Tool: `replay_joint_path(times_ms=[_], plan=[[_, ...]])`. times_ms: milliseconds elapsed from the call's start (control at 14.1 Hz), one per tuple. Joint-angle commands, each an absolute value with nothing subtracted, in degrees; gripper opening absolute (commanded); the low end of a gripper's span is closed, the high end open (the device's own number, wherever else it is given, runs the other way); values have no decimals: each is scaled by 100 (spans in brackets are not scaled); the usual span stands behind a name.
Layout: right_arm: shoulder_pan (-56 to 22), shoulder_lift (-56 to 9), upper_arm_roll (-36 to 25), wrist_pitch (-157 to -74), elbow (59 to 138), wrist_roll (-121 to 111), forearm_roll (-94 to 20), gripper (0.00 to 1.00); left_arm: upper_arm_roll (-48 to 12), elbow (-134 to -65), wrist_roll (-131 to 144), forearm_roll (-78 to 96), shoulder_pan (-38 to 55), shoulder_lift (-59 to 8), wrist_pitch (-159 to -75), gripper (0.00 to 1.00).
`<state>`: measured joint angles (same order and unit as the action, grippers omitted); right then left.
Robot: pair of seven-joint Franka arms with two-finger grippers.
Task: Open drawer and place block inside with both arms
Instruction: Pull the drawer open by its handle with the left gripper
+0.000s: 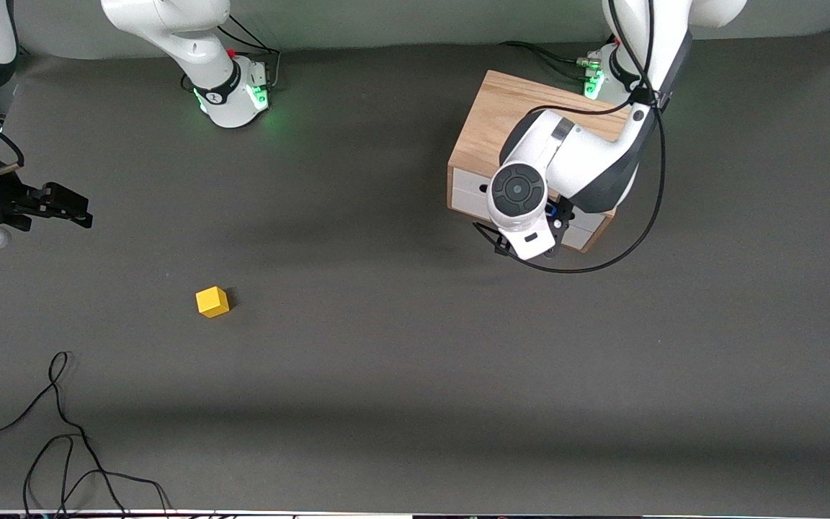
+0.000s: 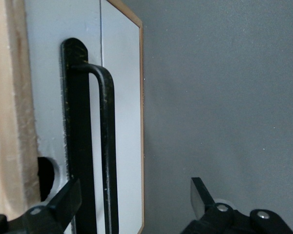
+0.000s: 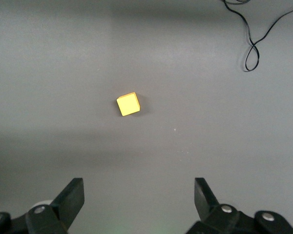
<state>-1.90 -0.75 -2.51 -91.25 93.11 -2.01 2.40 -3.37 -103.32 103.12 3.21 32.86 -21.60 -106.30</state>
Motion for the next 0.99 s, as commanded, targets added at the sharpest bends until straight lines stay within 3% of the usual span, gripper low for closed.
replay_joint_path(times_ms=[0,923], plan=[[-229,-105,-264,-9123,9255,-79,369,100,-299,-10424,10046,264,3278,-2171,-10705,100],[-237,-167,-255,-9466,9290,-132,351,100,-264,-10354,9826,255,3190,-2505,-10881,100]])
